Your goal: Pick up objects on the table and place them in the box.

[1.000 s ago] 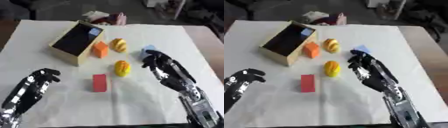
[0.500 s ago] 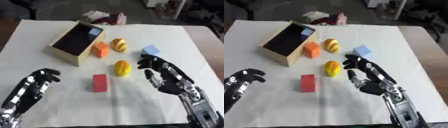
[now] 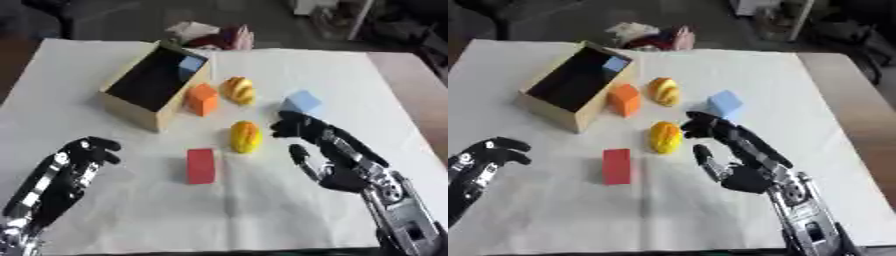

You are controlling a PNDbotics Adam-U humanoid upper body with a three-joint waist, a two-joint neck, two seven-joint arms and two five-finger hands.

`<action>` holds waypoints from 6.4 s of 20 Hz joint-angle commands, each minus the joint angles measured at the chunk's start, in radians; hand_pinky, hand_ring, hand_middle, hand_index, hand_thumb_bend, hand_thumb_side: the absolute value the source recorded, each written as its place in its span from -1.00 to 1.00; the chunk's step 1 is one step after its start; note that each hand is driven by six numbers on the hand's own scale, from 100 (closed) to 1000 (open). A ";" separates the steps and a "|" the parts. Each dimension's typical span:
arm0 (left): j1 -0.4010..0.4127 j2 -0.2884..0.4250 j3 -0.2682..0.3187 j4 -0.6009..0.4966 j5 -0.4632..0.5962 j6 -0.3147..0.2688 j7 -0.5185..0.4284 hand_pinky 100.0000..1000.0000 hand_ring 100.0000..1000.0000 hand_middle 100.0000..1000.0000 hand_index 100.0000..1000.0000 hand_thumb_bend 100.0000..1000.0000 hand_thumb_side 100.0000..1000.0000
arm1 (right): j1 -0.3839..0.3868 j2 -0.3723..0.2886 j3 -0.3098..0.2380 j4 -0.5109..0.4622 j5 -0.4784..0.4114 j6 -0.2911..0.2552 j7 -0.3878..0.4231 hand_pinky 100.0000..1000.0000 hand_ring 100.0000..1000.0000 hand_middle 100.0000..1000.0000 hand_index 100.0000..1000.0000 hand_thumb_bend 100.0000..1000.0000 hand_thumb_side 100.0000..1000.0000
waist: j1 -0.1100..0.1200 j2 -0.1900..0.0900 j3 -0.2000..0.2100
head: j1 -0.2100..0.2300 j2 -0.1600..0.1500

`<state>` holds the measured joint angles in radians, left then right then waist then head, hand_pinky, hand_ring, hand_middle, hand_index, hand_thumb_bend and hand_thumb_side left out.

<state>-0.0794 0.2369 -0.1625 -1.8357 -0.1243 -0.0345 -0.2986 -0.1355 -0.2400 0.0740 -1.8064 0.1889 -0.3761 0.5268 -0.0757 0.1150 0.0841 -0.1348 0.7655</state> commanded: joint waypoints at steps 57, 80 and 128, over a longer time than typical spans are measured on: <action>0.010 0.011 -0.004 -0.010 0.003 -0.001 -0.011 0.61 0.24 0.28 0.43 -1.00 0.45 | -0.643 -0.251 -0.024 1.011 1.034 -0.245 -0.218 0.90 1.00 1.00 1.00 -0.67 -0.91 | 0.017 -0.036 0.029 | 0.003 0.005; 0.007 0.009 -0.005 -0.011 0.005 -0.002 -0.013 0.61 0.24 0.28 0.43 -1.00 0.44 | -0.655 -0.201 -0.041 1.037 1.104 -0.208 -0.324 0.82 0.91 0.90 1.00 -0.76 -1.00 | 0.018 -0.036 0.034 | 0.003 0.005; -0.024 -0.017 -0.043 -0.019 0.024 -0.004 -0.052 0.61 0.24 0.27 0.43 -1.00 0.45 | -0.926 0.137 -0.032 0.973 1.073 -0.215 -0.306 0.67 0.54 0.16 0.67 -1.00 -1.00 | 0.051 -0.012 0.129 | -0.083 0.005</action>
<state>-0.0901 0.2188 -0.2026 -1.8363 -0.1065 -0.0369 -0.3455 -1.0306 -0.1046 0.0465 -0.8258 1.2385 -0.5918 0.2278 -0.0311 0.1149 0.2161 -0.2110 0.7655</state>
